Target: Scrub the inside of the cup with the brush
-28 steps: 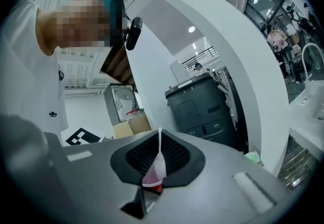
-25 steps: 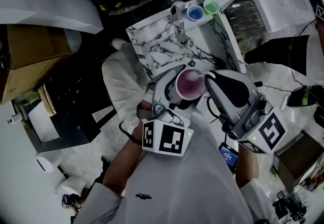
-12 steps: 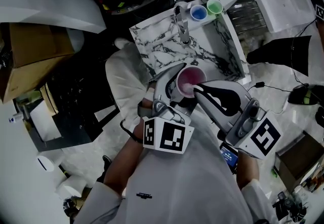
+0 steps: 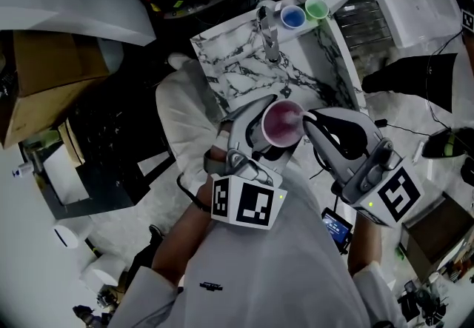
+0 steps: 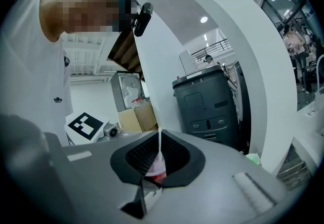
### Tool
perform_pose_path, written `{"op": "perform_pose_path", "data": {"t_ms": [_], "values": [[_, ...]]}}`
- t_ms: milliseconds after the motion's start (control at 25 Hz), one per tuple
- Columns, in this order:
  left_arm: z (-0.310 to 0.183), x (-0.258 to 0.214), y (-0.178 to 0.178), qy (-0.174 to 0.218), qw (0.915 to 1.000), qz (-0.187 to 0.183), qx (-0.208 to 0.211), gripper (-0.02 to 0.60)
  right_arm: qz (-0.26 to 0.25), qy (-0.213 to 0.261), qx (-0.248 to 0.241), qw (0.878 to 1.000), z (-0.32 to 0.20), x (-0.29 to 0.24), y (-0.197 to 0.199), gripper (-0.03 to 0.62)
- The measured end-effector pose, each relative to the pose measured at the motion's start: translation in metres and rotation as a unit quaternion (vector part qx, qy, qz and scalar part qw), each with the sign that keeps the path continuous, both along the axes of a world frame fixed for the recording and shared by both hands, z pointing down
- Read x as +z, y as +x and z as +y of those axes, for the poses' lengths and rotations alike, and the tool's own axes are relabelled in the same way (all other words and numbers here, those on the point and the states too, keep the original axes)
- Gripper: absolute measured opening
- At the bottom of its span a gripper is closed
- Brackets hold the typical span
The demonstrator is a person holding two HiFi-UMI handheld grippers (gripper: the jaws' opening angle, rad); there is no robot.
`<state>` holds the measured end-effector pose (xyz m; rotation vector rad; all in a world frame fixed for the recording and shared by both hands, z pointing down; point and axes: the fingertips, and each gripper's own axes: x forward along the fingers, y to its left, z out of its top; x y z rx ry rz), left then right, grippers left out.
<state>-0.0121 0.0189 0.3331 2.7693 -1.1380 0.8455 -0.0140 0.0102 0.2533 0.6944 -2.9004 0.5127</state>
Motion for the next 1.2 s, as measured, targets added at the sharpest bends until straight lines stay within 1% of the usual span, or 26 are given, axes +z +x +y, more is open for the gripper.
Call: {"op": "perform_pose_path", "data": {"t_ms": [160, 360, 600, 800, 1000, 1200], "values": [[0.002, 0.002, 0.002, -0.002, 1.0000, -0.001, 0.004, 0.298, -0.024, 0.018, -0.002, 1.000, -0.012, -0.009, -0.017, 0.021], [0.001, 0.002, 0.004, -0.003, 1.0000, 0.000, 0.008, 0.298, -0.006, 0.015, -0.026, 1.000, -0.005, -0.001, -0.027, 0.020], [-0.004, 0.002, 0.007, -0.005, 0.9999, 0.003, 0.012, 0.298, -0.017, 0.008, -0.057, 0.998, 0.002, -0.008, -0.036, 0.021], [-0.011, 0.003, 0.004, -0.005, 0.9999, 0.001, 0.009, 0.297, -0.006, -0.001, -0.078, 0.997, 0.010, -0.004, -0.033, 0.021], [-0.015, 0.000, 0.000, -0.006, 1.0000, 0.003, 0.005, 0.297, 0.011, -0.010, -0.071, 0.997, 0.009, -0.001, -0.019, 0.021], [-0.014, -0.002, -0.003, -0.003, 1.0000, 0.004, 0.005, 0.297, 0.037, 0.009, -0.054, 0.998, -0.001, 0.005, -0.010, 0.021]]}}
